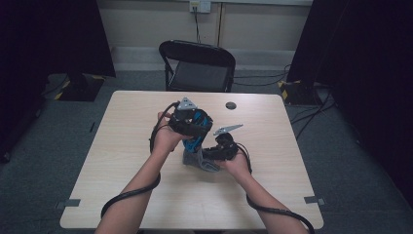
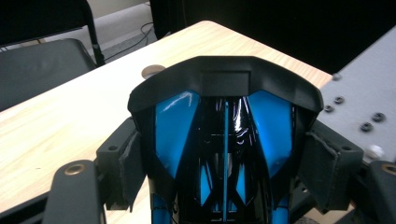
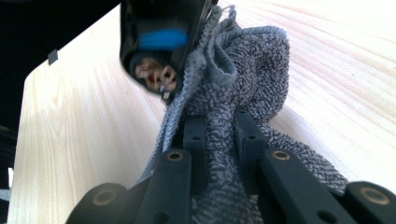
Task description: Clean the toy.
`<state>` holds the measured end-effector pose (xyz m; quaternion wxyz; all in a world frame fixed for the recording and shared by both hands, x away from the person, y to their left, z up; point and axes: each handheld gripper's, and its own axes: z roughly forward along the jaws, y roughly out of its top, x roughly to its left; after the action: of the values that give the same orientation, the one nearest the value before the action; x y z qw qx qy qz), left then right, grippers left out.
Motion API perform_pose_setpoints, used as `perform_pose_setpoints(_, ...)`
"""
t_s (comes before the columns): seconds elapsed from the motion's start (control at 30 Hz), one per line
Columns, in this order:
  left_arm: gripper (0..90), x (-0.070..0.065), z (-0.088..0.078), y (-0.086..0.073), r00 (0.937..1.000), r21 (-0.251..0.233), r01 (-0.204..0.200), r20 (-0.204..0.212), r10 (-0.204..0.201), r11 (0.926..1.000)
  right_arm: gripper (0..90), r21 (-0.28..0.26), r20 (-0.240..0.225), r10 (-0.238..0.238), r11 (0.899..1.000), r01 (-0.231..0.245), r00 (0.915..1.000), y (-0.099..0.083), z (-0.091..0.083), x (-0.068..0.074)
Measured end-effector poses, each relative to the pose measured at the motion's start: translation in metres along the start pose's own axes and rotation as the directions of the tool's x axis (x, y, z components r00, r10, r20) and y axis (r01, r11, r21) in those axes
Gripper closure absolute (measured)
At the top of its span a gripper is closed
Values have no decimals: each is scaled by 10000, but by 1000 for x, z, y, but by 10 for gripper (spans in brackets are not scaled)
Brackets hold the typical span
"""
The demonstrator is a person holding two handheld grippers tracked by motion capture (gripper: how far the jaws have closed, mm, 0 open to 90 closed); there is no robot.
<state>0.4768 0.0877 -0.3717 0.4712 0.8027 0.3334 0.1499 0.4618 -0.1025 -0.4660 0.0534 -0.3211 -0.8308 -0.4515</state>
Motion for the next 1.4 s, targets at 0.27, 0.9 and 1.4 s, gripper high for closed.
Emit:
perform_pose_setpoints(0.27,253,8,-7,-2,9998,83,11,-195,-10,10000,787,410,427,-428,9983,411,9982,1,-8,-1)
perform_pose_setpoints(0.9,253,23,-17,-36,9987,765,296,-443,-262,9966,785,-192,1621,3,9998,28,9868,-3,-63,-32)
perform_pose_setpoints(1.4,253,40,-38,-65,9950,1155,589,-875,-489,9916,785,-531,2035,375,9982,-272,9783,-13,-91,-49)
